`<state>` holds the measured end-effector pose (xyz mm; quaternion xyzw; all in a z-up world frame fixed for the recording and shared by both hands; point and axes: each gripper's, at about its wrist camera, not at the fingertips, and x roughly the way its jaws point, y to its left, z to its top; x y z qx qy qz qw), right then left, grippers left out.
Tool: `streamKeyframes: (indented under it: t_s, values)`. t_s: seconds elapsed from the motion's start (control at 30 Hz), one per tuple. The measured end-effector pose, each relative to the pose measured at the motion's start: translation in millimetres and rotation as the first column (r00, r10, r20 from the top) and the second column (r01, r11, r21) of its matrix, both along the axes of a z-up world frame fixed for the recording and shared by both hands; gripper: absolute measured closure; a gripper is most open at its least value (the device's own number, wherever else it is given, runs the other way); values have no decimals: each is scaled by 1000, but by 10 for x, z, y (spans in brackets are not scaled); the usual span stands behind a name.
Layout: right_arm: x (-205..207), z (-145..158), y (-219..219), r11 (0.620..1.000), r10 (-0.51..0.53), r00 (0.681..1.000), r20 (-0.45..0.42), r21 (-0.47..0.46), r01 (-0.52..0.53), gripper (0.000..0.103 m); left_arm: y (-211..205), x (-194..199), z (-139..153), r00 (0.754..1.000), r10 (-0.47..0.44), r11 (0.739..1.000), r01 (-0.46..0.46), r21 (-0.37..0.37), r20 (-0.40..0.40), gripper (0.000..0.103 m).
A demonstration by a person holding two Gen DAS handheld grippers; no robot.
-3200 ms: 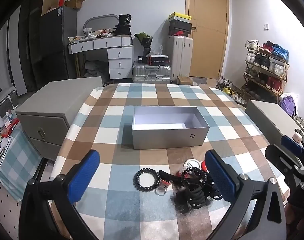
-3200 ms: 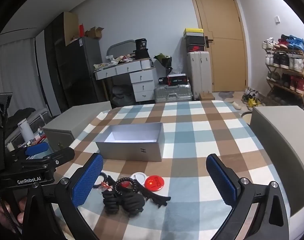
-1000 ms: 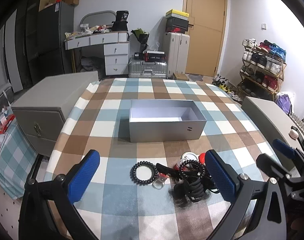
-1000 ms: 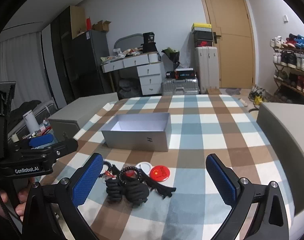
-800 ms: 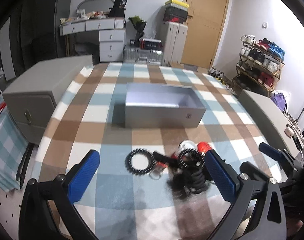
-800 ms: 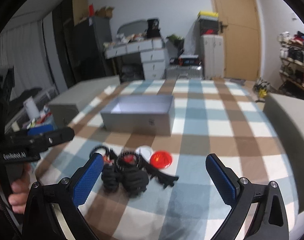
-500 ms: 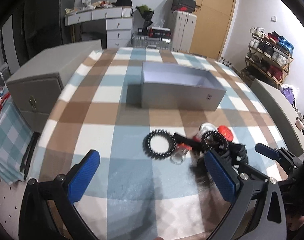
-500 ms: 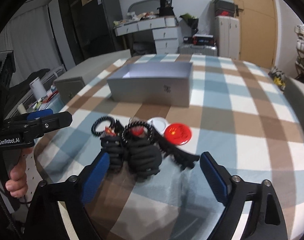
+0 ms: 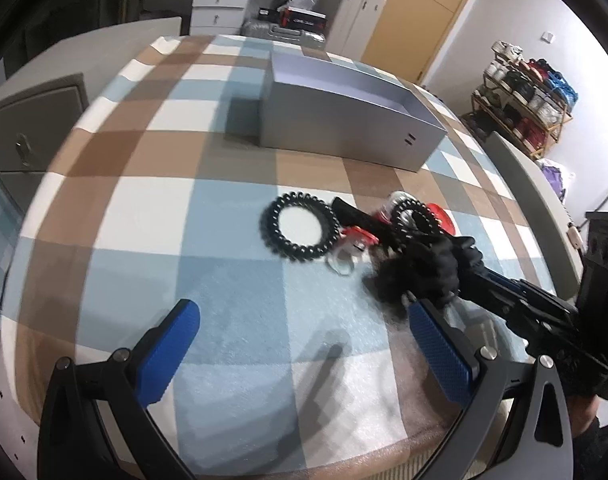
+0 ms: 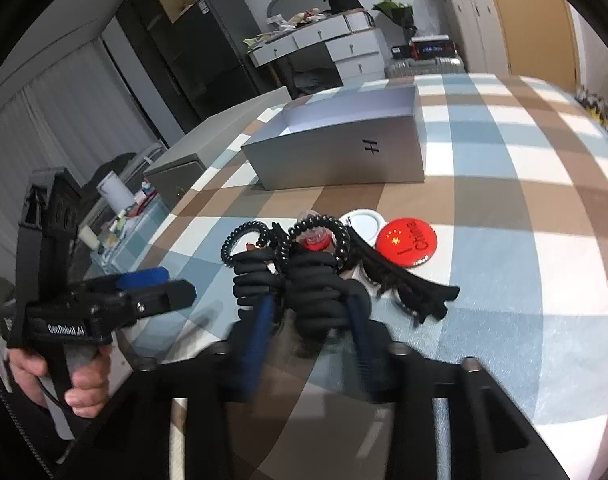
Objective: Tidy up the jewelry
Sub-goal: 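Lower the right gripper onto the black gloves and close it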
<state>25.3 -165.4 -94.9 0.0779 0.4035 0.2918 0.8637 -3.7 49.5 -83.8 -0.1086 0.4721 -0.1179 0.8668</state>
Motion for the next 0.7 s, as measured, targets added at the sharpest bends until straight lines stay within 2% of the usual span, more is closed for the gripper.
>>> streamKeyframes:
  t_s: [0.1, 0.23, 0.3, 0.47, 0.63, 0.7]
  values:
    - [2, -5, -80, 998, -20, 1000, -15, 51, 20, 76, 67, -23, 22, 1000, 21, 999, -20, -42, 6, 1]
    - [-56, 47, -160, 996, -39, 999, 13, 78, 38, 76, 6, -4, 42, 1000, 14, 1000, -14, 13, 9, 1]
    - [-105, 88, -199, 995, -40, 999, 35, 94, 37, 76, -66, -9, 72, 999, -31, 999, 31, 19, 23, 1]
    - [-233, 211, -346, 990, -86, 991, 102, 123, 73, 76, -202, 80, 142, 999, -44, 999, 44, 3, 24, 1]
    - [-312, 308, -500, 985, -127, 981, 146, 136, 108, 76, -338, 252, 136, 999, -40, 999, 39, -33, -21, 1]
    - [-329, 337, -542, 984, -133, 978, 159, 138, 111, 76, -426, 301, 109, 997, -65, 997, 63, -46, -47, 1]
